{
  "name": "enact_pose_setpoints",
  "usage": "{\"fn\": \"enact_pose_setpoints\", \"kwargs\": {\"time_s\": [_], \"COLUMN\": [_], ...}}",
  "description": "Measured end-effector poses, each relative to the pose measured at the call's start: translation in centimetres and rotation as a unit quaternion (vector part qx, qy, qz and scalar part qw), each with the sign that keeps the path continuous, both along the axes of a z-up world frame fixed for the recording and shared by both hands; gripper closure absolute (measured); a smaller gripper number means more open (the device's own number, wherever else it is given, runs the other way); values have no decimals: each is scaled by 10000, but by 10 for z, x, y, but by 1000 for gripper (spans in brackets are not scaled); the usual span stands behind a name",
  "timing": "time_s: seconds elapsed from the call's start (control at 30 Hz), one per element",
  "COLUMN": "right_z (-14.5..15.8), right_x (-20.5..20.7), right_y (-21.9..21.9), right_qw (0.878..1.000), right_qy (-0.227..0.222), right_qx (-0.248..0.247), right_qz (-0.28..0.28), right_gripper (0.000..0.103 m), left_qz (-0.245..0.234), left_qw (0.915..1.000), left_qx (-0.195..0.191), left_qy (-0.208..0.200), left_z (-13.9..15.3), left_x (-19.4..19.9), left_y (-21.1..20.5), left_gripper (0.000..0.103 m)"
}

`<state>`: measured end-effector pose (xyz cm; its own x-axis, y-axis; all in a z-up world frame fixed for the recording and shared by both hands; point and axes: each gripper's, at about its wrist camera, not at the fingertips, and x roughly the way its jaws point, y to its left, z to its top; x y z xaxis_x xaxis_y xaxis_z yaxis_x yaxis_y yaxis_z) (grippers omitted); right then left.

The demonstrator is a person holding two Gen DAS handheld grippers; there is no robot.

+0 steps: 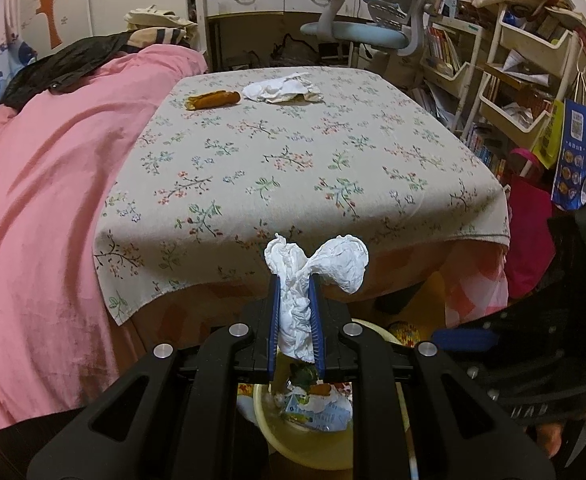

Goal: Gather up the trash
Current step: 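Open the right tool to drop the food piece while the left tool drops the tissue, then move both open tools back over the table toward the remaining tissue and peel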

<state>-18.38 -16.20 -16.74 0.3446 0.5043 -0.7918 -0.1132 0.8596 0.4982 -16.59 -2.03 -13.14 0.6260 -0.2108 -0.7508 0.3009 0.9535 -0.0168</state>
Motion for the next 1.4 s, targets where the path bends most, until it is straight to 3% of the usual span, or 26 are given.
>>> {"fn": "enact_pose_setpoints", "kwargs": {"time_s": [0.3,0.63,0.7,0.8,0.83,1.03,1.27,1.4], "right_z": [12,17,17,18,19,22,31,43], "right_x": [-2,-9,-9,-9,-9,-11,-7,4], "right_y": [-30,-46,-48,-51,-51,-50,-39,-31], "right_qw": [9959,9911,9903,9891,9887,9882,9890,9882], "right_qy": [-359,-583,-598,-634,-650,-707,-967,-1185], "right_qx": [175,302,326,355,368,321,-69,-258], "right_qz": [-813,-1162,-1212,-1280,-1299,-1322,-1120,-940], "right_gripper": [44,42,42,42,42,41,41,36], "left_qz": [-68,-183,-267,-249,-214,22,571,677], "left_qw": [9999,9991,9984,9977,9978,9990,9976,9965], "left_qx": [-16,31,150,296,321,167,-97,-46], "left_qy": [120,388,485,563,531,418,-384,-488], "left_z": [-4,-13,-18,-22,-21,-14,24,36], "left_x": [-9,-18,-20,-21,-21,-17,-3,21], "left_y": [0,-2,-6,-9,-8,1,22,29], "left_gripper": [90,89,82,52,47,45,31,30]}}
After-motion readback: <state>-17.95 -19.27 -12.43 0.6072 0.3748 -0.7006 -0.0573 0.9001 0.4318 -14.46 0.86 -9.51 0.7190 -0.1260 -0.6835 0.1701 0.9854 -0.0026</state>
